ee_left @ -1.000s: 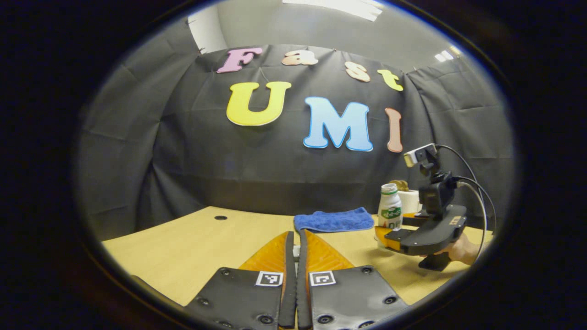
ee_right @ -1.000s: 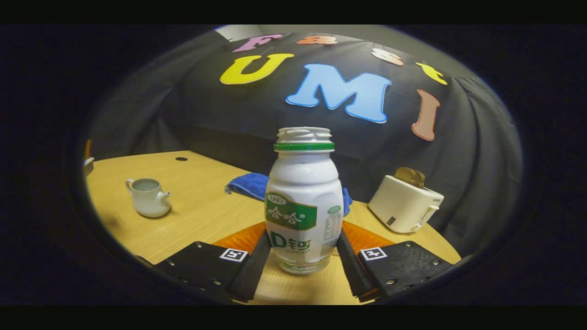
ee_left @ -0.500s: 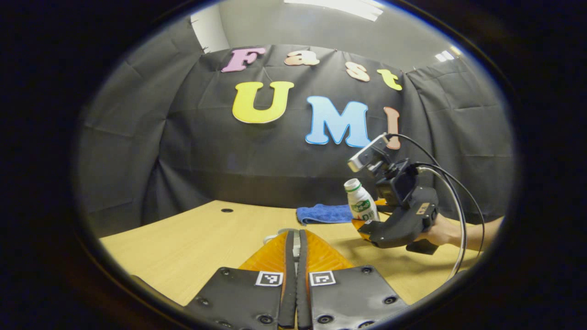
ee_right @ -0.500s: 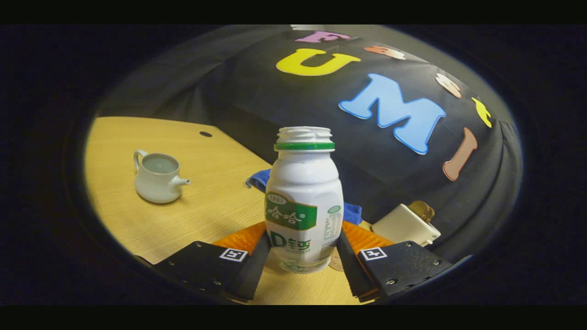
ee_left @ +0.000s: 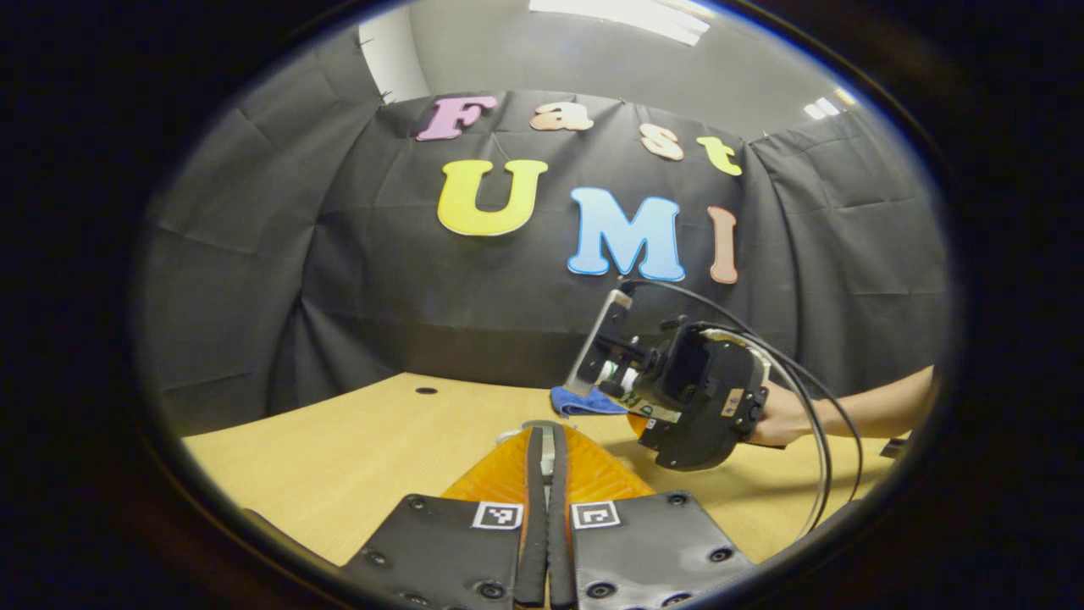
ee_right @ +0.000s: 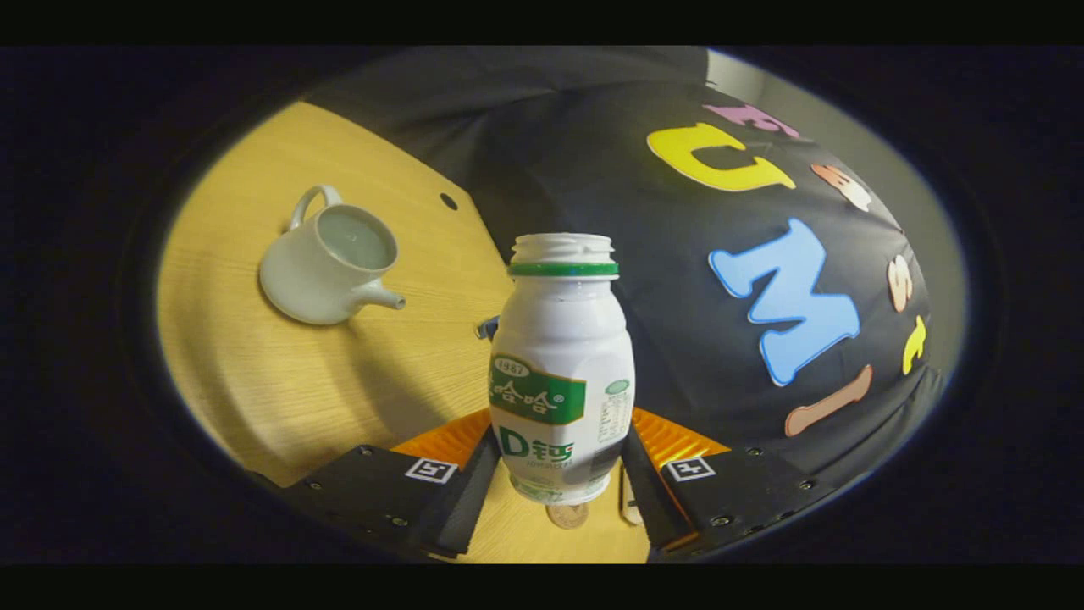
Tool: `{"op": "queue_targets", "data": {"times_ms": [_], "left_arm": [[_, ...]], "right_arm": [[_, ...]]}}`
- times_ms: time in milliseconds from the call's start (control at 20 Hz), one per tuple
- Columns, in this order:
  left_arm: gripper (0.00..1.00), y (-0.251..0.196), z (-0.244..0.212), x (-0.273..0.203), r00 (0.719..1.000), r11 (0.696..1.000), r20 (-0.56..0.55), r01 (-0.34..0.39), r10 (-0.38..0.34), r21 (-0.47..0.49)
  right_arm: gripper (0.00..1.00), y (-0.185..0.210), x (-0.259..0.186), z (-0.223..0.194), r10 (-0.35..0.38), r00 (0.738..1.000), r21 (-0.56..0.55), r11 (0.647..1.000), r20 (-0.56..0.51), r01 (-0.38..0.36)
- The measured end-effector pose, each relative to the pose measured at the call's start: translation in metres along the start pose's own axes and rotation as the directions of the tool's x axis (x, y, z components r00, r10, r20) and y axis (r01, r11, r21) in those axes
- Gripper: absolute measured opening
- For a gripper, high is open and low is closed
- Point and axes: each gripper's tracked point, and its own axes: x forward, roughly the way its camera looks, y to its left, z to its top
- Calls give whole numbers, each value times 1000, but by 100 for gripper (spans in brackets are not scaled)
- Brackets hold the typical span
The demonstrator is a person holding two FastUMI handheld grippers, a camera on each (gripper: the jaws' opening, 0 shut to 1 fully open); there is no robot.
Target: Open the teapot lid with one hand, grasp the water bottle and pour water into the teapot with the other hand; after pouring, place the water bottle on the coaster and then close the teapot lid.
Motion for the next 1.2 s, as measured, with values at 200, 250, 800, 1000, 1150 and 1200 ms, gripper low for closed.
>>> {"op": "queue_targets", "data": {"times_ms": [200,250,800,1000,1150,1200], "left_arm": [[11,2,-1,-2,1000,1000,-3,-9,9,29],[11,3,1,-3,1000,999,0,-11,11,39],[7,10,2,-4,999,997,0,-33,33,68],[11,14,0,-6,999,997,-8,-37,37,70],[11,14,-3,-6,999,997,-16,-36,37,72],[11,14,-3,-5,999,997,-17,-37,38,75]], "right_arm": [[74,7,5,8,-3,1000,-108,994,9,4],[75,9,6,10,-5,1000,-132,991,13,6],[74,12,3,23,-5,999,-378,926,51,24],[75,14,3,24,-13,998,-446,894,58,37],[75,12,5,25,-13,998,-472,881,60,40],[75,12,5,26,-13,998,-481,876,62,41]]}}
